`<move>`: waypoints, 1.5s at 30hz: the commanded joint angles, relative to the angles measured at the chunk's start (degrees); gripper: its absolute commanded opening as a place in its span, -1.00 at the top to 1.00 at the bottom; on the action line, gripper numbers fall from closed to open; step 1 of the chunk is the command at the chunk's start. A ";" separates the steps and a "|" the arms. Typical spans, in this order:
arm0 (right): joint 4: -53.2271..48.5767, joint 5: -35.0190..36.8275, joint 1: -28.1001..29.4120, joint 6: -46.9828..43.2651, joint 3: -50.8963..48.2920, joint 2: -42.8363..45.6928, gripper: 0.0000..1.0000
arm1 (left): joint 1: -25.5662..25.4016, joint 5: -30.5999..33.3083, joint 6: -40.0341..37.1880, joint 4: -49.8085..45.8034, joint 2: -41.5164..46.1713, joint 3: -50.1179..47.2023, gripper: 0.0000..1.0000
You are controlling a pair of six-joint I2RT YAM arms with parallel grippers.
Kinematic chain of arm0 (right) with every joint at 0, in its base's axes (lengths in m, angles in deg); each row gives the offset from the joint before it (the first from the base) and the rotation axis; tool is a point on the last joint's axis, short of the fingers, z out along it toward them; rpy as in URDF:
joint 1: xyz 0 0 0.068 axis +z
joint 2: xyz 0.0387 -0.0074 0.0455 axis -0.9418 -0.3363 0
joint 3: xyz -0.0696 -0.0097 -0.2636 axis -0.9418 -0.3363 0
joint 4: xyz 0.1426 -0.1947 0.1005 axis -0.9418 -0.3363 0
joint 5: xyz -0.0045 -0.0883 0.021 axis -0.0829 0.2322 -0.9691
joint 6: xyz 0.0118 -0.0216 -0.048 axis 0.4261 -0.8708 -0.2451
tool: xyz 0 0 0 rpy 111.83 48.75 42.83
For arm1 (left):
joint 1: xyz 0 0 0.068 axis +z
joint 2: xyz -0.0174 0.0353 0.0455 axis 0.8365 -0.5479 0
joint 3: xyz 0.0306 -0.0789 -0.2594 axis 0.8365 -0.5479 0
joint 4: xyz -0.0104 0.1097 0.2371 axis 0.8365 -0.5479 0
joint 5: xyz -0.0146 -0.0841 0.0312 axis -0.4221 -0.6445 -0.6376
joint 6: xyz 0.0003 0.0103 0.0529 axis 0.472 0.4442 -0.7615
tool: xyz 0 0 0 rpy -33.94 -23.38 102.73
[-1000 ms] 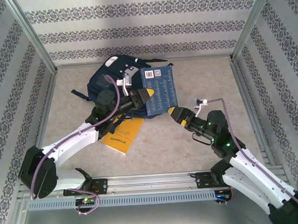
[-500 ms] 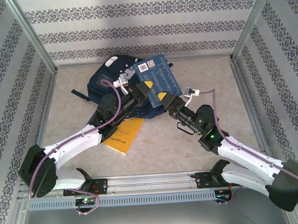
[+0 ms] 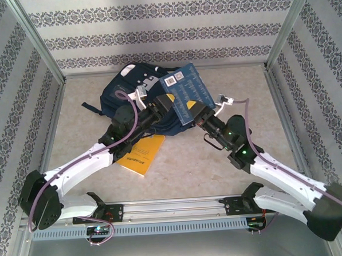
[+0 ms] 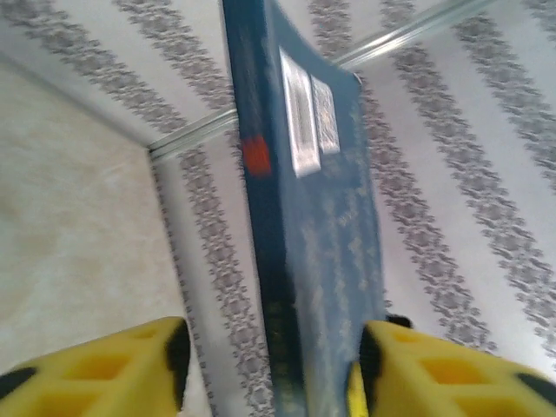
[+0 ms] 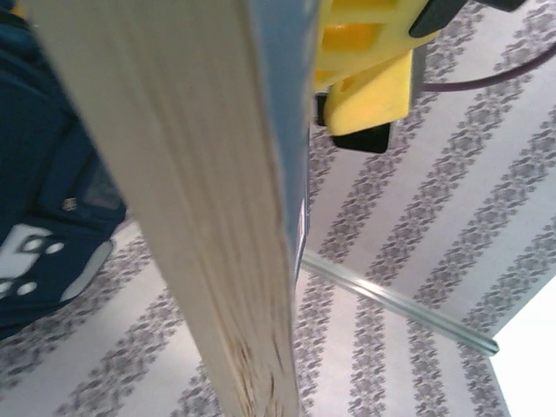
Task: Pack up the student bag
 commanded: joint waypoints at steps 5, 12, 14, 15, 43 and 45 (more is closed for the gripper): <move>-23.29 2.38 -2.90 -9.88 -4.10 14.07 1.00 | 9.80 -3.25 -26.21 -38.60 -4.50 17.06 -0.42; -31.64 -5.30 -7.95 -13.67 -9.26 22.37 1.00 | 14.71 -16.26 -45.10 -65.83 -31.21 47.01 -0.31; -32.84 -7.25 -9.84 -13.99 -9.73 23.29 1.00 | 14.93 -15.83 -47.97 -70.86 -37.67 54.10 -0.32; -33.19 -8.34 -10.85 -14.04 -9.88 23.63 1.00 | 15.16 -15.56 -48.99 -72.51 -40.67 57.22 -0.33; -30.83 -23.22 -21.57 -13.52 -12.19 22.96 1.00 | 17.52 -27.22 -49.84 -71.83 -64.93 72.36 0.68; -30.80 -23.24 -21.88 -13.91 -11.41 21.66 1.00 | 17.55 -27.23 -50.32 -73.12 -64.48 73.54 1.00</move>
